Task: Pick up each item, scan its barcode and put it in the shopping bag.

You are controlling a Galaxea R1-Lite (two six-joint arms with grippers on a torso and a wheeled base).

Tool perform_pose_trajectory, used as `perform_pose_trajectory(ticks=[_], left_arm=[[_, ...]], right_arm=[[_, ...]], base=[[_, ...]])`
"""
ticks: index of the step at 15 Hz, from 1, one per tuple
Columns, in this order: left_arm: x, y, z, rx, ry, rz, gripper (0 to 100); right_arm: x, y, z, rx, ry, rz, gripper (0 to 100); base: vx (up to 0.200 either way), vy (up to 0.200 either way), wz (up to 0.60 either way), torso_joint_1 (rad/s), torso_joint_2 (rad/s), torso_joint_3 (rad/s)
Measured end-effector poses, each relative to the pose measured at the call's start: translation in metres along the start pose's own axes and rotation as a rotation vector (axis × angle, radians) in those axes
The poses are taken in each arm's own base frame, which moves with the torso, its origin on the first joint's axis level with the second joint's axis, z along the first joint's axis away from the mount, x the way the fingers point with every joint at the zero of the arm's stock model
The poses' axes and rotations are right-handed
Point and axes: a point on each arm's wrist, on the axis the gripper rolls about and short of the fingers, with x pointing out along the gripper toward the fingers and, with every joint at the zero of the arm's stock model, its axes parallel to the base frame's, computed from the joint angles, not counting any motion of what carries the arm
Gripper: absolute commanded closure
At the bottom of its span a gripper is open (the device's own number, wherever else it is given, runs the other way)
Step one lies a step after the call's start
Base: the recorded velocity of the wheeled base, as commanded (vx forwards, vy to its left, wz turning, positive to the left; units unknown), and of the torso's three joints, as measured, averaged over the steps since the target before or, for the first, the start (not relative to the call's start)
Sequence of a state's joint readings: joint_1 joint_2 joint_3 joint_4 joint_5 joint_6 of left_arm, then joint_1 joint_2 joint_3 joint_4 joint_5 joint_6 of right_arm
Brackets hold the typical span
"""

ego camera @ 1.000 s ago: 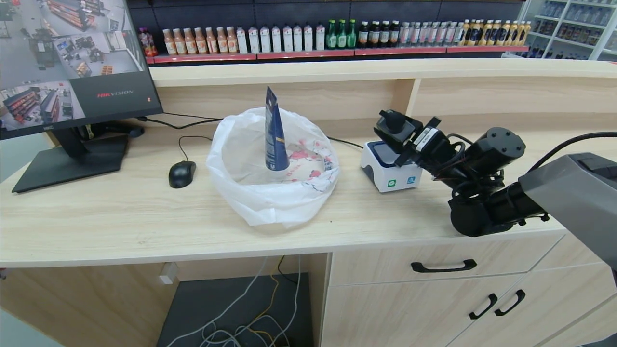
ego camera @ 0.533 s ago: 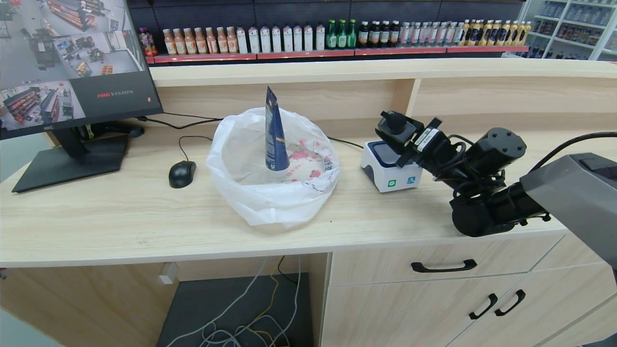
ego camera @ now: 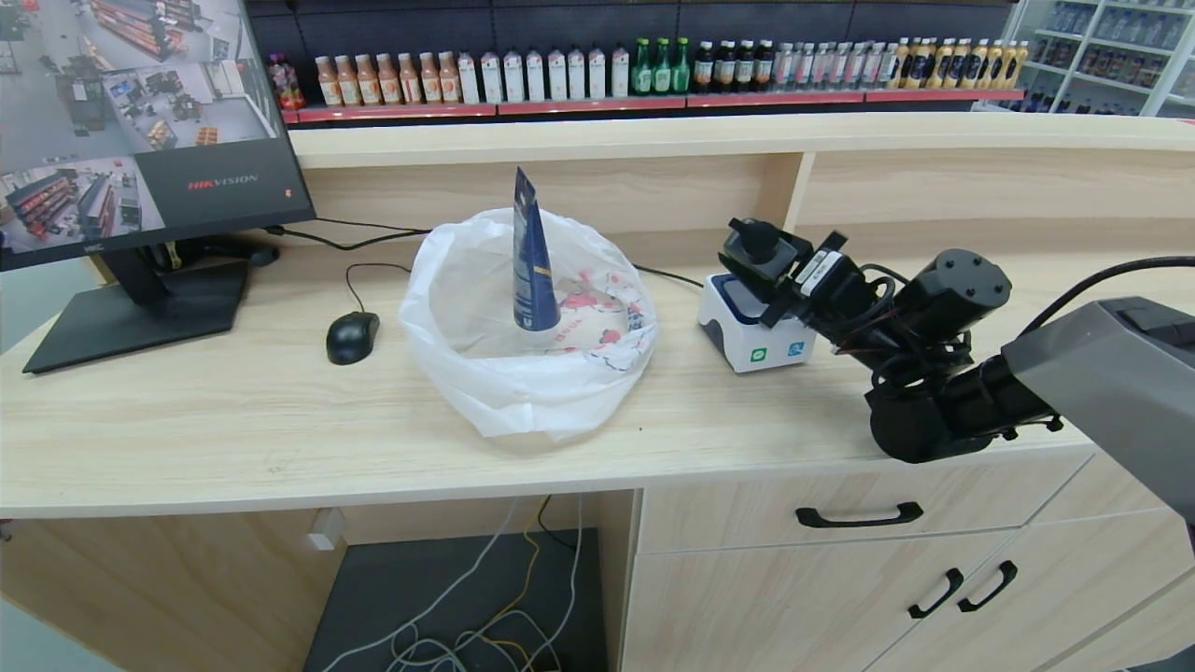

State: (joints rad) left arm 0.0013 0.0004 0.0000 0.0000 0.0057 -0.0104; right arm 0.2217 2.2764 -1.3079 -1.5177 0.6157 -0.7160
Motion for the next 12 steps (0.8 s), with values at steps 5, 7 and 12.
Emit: perform_pose_trajectory(ticks=[5, 7, 12], left_arm=[[0.000, 0.000, 0.000, 0.000, 0.000, 0.000, 0], [0.000, 0.000, 0.000, 0.000, 0.000, 0.000, 0], [0.000, 0.000, 0.000, 0.000, 0.000, 0.000, 0]], right_arm=[[-0.001, 0.001, 0.001, -0.001, 0.002, 0.002, 100], [-0.001, -0.001, 0.004, 0.015, 0.007, -0.017, 100], [0.014, -0.002, 0.038, 0.138, 0.003, -0.111, 100]], base=[[0.000, 0.000, 0.00, 0.000, 0.00, 0.000], [0.000, 0.000, 0.00, 0.000, 0.00, 0.000], [0.000, 0.000, 0.00, 0.000, 0.00, 0.000]])
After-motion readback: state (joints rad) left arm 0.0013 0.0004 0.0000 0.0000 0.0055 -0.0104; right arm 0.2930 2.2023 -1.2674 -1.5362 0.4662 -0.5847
